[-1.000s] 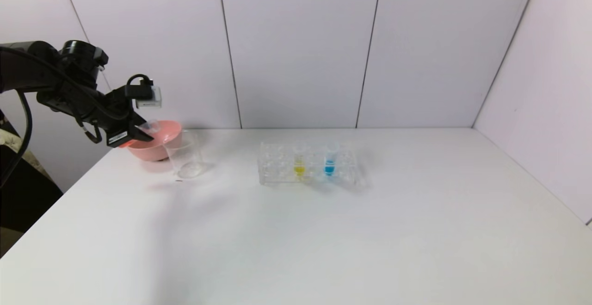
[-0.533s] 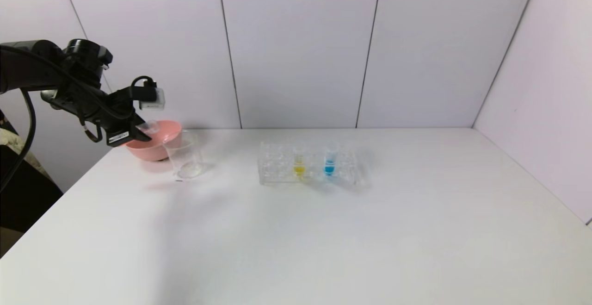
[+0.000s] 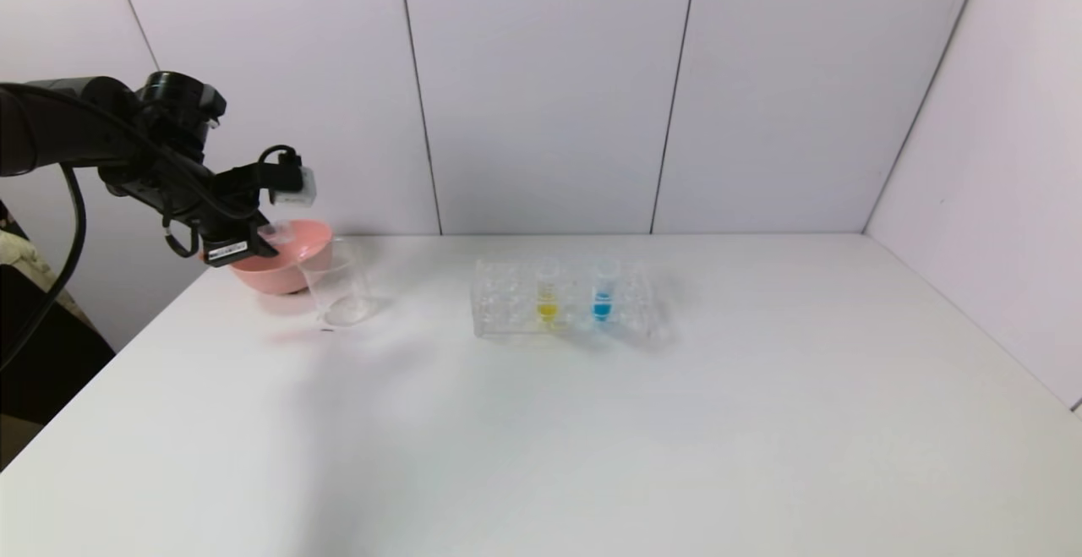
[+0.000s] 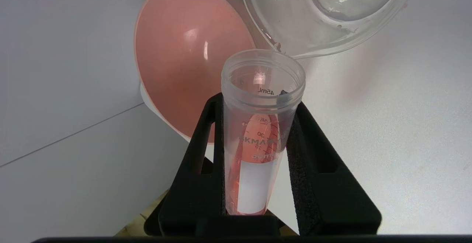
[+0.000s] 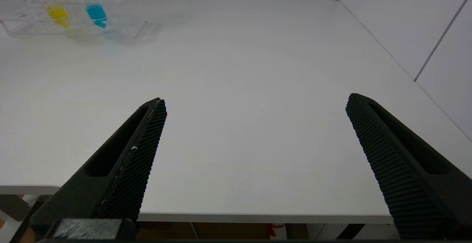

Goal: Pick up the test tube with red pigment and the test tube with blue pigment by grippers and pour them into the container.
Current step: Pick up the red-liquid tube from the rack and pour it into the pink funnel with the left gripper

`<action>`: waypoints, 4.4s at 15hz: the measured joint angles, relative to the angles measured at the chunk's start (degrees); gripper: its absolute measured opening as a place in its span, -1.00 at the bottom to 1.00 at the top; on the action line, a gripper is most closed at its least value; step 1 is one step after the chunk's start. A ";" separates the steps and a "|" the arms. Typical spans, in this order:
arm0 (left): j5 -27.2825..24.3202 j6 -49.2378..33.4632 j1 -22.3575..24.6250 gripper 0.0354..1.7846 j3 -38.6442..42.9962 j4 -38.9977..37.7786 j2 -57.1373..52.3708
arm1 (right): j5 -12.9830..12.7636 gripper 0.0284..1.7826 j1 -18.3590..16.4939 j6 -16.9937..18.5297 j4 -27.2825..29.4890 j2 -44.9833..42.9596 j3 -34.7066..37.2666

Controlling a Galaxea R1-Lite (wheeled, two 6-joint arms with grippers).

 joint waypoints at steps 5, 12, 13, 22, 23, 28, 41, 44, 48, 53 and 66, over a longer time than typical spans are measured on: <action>2.43 0.09 -1.16 -0.45 0.00 -0.95 0.48 | 0.00 0.99 0.02 0.00 0.00 0.00 0.00; 6.28 0.28 -3.07 -0.45 0.00 -2.43 0.88 | 0.00 0.99 0.02 0.00 0.00 0.00 0.00; 6.63 0.28 -3.36 -0.45 0.00 -2.55 1.00 | 0.02 0.99 0.00 0.02 0.00 0.00 0.00; 14.19 1.49 -5.79 -0.45 0.02 -3.56 1.57 | 0.00 0.99 0.00 0.00 0.00 0.00 0.00; 14.74 1.83 -5.99 -0.45 0.02 -4.12 1.57 | 0.00 0.99 0.00 0.00 0.00 0.00 0.00; 16.27 2.01 -6.56 -0.45 0.02 -4.25 1.57 | 0.00 0.99 0.02 0.02 0.00 0.00 0.00; 17.19 2.01 -7.05 -0.45 0.02 -4.23 1.55 | 0.00 0.99 0.02 0.00 0.00 0.00 0.00; 17.19 2.04 -7.11 -0.45 0.02 -4.17 1.55 | 0.00 0.99 0.02 0.00 0.00 0.00 0.00; 17.21 2.27 -7.11 -0.45 0.02 -3.60 1.38 | 0.00 0.99 0.02 0.02 0.00 0.00 0.00; 17.19 2.29 -7.11 -0.45 -0.06 -3.34 1.22 | 0.00 0.99 0.02 0.00 0.00 0.00 0.00; 20.42 5.73 -7.49 -0.45 -0.06 -2.27 0.89 | 0.00 0.99 0.02 0.00 0.00 0.00 0.00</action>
